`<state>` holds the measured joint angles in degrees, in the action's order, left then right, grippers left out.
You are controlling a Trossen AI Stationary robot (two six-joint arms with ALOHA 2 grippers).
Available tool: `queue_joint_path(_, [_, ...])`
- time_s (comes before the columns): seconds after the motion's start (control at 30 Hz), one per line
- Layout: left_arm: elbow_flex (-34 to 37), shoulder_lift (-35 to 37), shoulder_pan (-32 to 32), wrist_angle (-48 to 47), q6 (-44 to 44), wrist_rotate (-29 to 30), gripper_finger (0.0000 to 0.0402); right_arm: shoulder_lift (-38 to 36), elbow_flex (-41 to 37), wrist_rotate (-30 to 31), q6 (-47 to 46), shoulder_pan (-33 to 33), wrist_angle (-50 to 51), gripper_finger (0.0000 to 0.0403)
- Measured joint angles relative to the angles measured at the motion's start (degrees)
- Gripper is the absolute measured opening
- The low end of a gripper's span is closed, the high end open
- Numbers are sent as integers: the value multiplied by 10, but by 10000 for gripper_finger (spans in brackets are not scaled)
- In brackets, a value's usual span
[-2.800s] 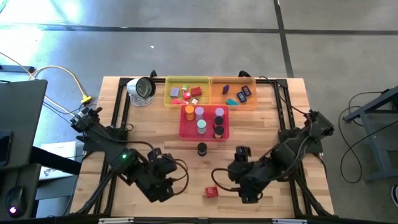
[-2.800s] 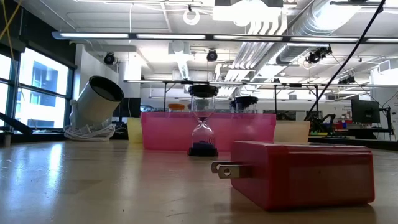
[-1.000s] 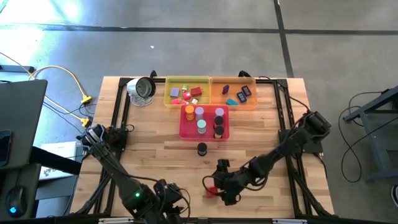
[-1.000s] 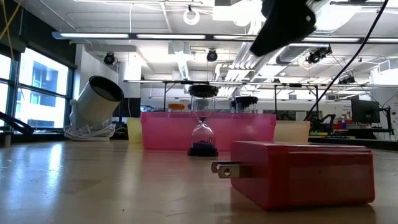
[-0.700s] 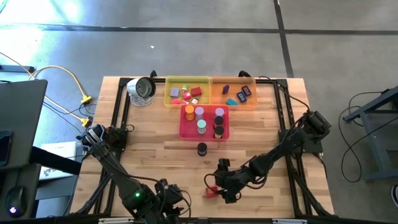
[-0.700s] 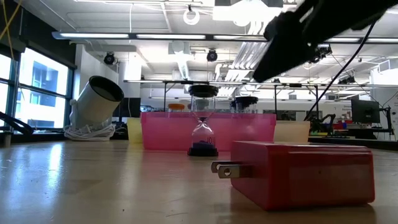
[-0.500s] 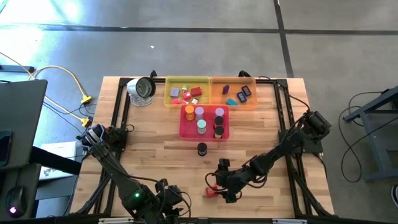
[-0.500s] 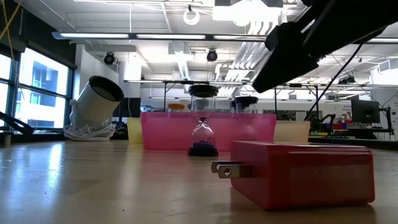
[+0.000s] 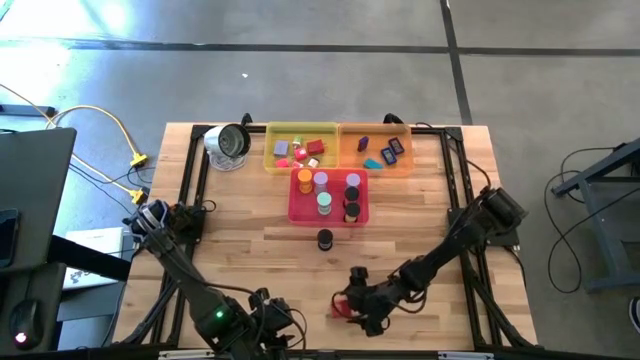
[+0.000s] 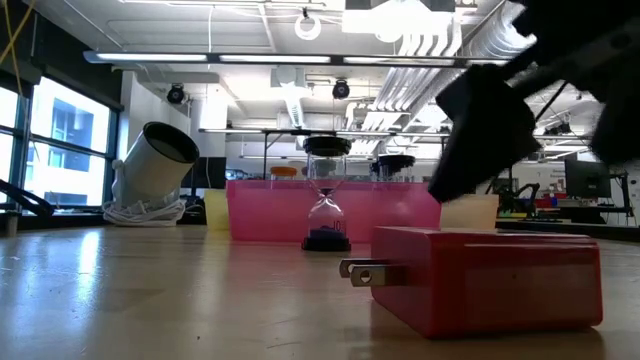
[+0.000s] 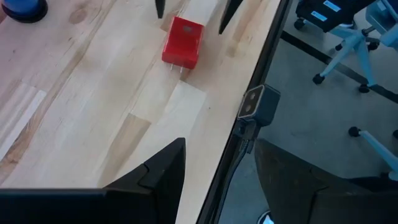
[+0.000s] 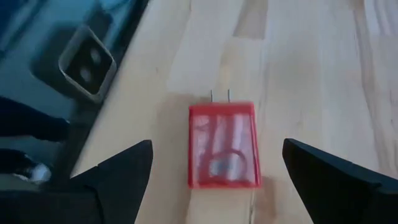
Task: Pick & Place Office items
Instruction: Put the red charger adapter into the yellow bin
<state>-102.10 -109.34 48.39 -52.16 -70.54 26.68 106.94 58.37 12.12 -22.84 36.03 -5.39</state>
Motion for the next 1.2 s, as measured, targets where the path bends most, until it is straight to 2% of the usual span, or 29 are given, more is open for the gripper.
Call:
queue_joint_path(0.2, [0, 0, 8, 4, 2, 0, 186, 24, -1, 41, 17, 9, -5, 348])
queue_joint_path(0.63, [0, -1, 12, 18, 2, 5, 186, 84, 2, 19, -26, 8, -35, 348])
queue_joint_path(0.87, [0, -1, 22, 32, 14, 5, 186, 94, 2, 37, -23, 11, -37, 344])
queue_joint_path(1.0, [0, -1, 25, 45, 16, 12, 186, 94, 2, 33, -24, 11, -34, 313])
queue_joint_path(1.2, [0, -2, 25, 76, 25, 14, 186, 95, 1, 39, -33, 19, -34, 219])
